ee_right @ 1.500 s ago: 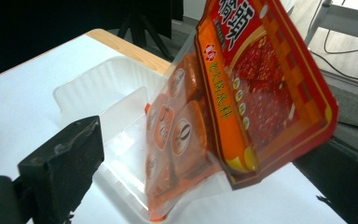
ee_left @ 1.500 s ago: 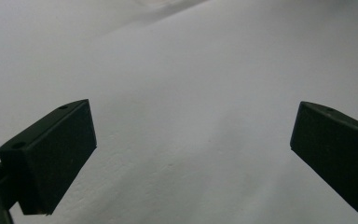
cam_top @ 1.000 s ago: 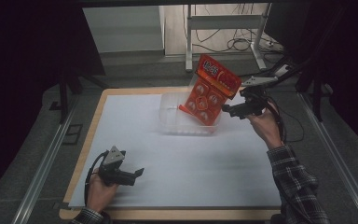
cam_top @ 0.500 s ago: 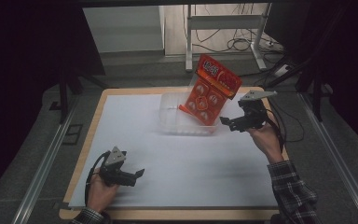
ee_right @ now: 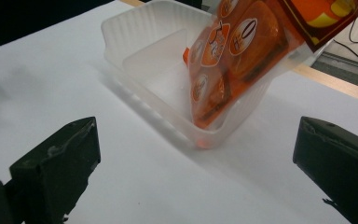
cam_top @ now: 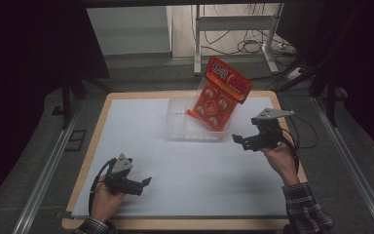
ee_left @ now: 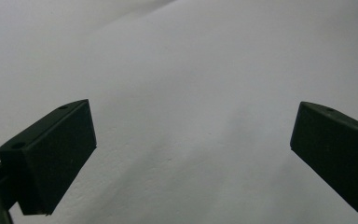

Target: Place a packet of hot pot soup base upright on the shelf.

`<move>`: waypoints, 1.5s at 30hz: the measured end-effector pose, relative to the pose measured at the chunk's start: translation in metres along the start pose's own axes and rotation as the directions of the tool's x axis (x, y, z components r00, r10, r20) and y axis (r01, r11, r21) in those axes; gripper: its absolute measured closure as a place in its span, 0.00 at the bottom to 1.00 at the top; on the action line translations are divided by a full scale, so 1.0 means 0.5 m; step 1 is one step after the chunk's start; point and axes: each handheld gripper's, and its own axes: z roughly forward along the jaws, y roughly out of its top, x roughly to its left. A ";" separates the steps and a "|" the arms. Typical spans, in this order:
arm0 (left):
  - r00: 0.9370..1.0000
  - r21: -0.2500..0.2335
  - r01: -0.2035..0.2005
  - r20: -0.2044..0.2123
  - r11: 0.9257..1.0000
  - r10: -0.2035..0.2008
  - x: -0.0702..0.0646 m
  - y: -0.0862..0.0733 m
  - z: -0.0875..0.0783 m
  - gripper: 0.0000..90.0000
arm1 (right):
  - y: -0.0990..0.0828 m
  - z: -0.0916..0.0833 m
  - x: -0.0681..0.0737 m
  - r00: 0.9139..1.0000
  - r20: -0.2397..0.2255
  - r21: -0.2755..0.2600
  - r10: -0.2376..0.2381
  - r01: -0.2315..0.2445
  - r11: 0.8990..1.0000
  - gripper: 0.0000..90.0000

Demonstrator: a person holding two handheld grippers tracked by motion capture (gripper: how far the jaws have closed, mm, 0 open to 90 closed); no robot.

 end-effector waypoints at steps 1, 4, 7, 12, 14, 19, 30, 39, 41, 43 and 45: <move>1.000 0.000 -0.001 -0.001 1.000 0.001 0.000 0.000 0.000 0.00 | -0.002 -0.002 0.002 1.000 0.004 0.004 -0.002 0.002 1.000 0.00; 1.000 -0.001 -0.003 -0.001 1.000 0.003 0.000 0.000 0.000 0.00 | -0.008 -0.007 0.008 1.000 -0.004 -0.001 -0.002 0.002 1.000 0.00; 1.000 -0.001 -0.005 -0.002 1.000 0.005 -0.001 0.000 0.000 0.00 | -0.012 -0.013 0.017 1.000 -0.012 -0.007 -0.010 0.010 1.000 0.01; 1.000 -0.002 -0.006 -0.004 1.000 0.006 0.000 -0.001 -0.001 0.00 | -0.021 -0.023 0.036 0.999 -0.033 -0.009 -0.018 0.018 1.000 0.01; 1.000 -0.003 -0.005 -0.005 1.000 0.005 0.000 -0.001 -0.002 0.00 | -0.026 -0.028 0.044 0.999 -0.037 -0.012 -0.019 0.018 1.000 0.01; 1.000 -0.002 -0.005 -0.007 1.000 0.005 0.000 -0.001 -0.002 0.00 | -0.034 -0.035 0.062 0.999 -0.039 -0.017 -0.026 0.025 1.000 0.01; 1.000 0.002 -0.011 -0.012 1.000 0.011 -0.001 -0.001 0.000 0.00 | -0.080 -0.035 0.099 0.998 -0.059 0.032 -0.026 0.028 0.999 0.02; 1.000 0.005 -0.014 -0.013 1.000 0.014 -0.002 -0.001 0.001 0.00 | -0.130 -0.035 0.115 0.998 -0.061 0.042 -0.032 0.035 0.999 0.02; 1.000 0.008 -0.014 -0.011 1.000 0.015 -0.002 -0.001 0.002 0.00 | -0.142 -0.037 0.117 0.997 -0.068 0.042 -0.020 0.023 0.999 0.02; 1.000 0.011 -0.020 -0.012 1.000 0.020 -0.003 -0.001 0.002 0.00 | -0.152 -0.039 0.119 0.997 -0.069 0.046 -0.020 0.024 0.999 0.02; 1.000 0.014 -0.023 -0.014 1.000 0.023 -0.004 -0.001 0.003 0.00 | -0.161 -0.042 0.122 0.997 -0.069 0.050 -0.018 0.022 0.999 0.02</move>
